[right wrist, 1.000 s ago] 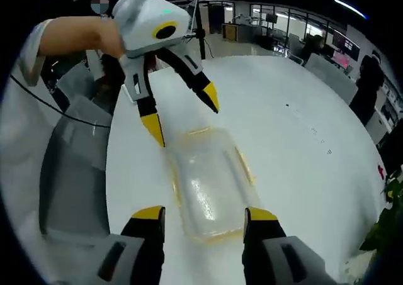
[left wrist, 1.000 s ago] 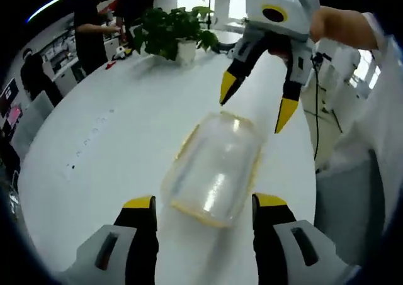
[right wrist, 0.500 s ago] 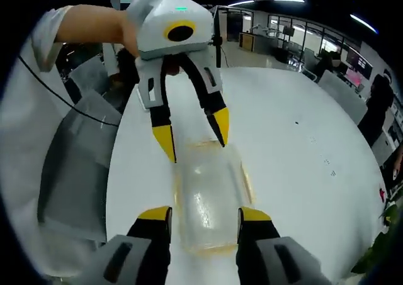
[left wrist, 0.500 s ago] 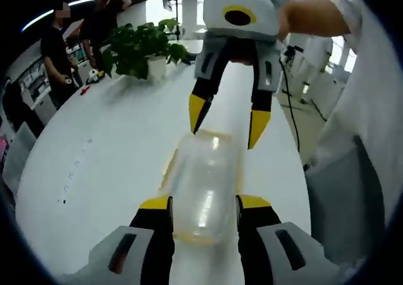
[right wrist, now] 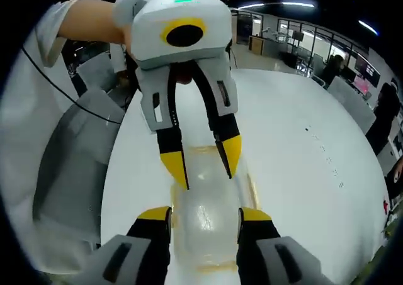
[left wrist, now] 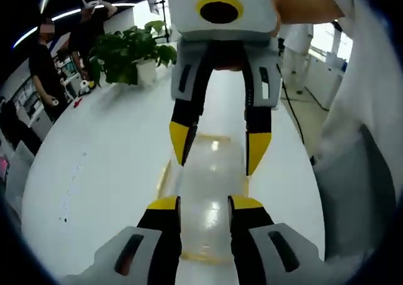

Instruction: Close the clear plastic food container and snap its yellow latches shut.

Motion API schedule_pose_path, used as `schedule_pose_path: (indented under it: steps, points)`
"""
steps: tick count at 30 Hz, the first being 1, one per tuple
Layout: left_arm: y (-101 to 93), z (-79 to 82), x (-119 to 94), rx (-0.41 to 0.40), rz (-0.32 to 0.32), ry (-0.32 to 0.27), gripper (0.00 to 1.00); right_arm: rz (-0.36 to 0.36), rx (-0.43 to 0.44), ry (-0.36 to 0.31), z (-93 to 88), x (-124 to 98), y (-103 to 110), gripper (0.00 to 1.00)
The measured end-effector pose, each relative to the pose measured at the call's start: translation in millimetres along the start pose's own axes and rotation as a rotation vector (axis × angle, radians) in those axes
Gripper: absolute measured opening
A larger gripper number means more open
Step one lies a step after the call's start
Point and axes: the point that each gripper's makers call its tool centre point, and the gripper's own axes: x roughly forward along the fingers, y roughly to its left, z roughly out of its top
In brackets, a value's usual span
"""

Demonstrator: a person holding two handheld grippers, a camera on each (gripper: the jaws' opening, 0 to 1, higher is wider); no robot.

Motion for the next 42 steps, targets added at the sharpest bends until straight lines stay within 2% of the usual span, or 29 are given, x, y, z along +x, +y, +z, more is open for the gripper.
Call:
schedule_pose_path:
  steps: [13,16,17,21,26,28,30,32,34,36,38,40,41,42]
  points:
    - [-21.1,-4.6,11.1,0.028,-0.028,0.001,0.33,0.009,-0.02,0.03,-5.4,8.9,-13.7,0.35]
    - [-24.9,-9.3,12.7,0.056,-0.028,0.023,0.34,-0.032,-0.016,0.04,-6.4,9.7,-25.7,0.41]
    - [-24.6,-12.3,13.4,0.07,-0.023,0.034,0.34,-0.047,0.011,0.045,-7.0,10.0,-29.9,0.43]
    - [-23.5,-10.1,12.5,0.062,-0.013,0.018,0.34,-0.054,0.003,0.046,-6.0,11.4,-33.0,0.48]
    - [-23.6,-7.7,11.5,0.065,-0.005,0.014,0.34,-0.017,0.007,0.054,-7.6,17.0,-31.9,0.58]
    - [-23.6,-7.6,10.6,0.064,0.002,0.015,0.34,0.011,0.002,0.062,-8.9,20.6,-29.8,0.58]
    - [-23.7,-8.5,10.0,0.056,0.002,0.015,0.34,0.088,0.026,0.05,-6.0,22.7,-17.3,0.57]
    - [-24.1,-9.2,9.7,0.057,0.002,0.018,0.34,0.067,0.008,0.066,-7.9,22.7,-22.5,0.58]
    - [-24.5,-10.0,9.6,0.058,0.003,0.021,0.34,0.08,0.063,0.071,-8.9,23.8,-22.9,0.61]
    - [-24.6,-10.1,9.4,0.064,0.006,0.023,0.34,0.059,0.038,0.074,-9.5,23.5,-28.0,0.61]
    - [-24.6,-9.9,9.7,0.065,0.007,0.023,0.34,0.093,0.045,0.059,-6.4,25.3,-22.1,0.64]
    - [-25.8,-10.3,11.0,0.075,0.006,0.028,0.35,0.121,0.024,0.103,-13.6,27.7,-18.3,0.63]
    - [-26.5,-10.8,11.9,0.079,0.004,0.032,0.35,0.095,-0.039,0.165,-22.5,28.4,-24.1,0.63]
    - [-27.1,-11.6,12.6,0.08,0.001,0.034,0.35,0.115,0.019,0.108,-12.0,31.1,-20.1,0.63]
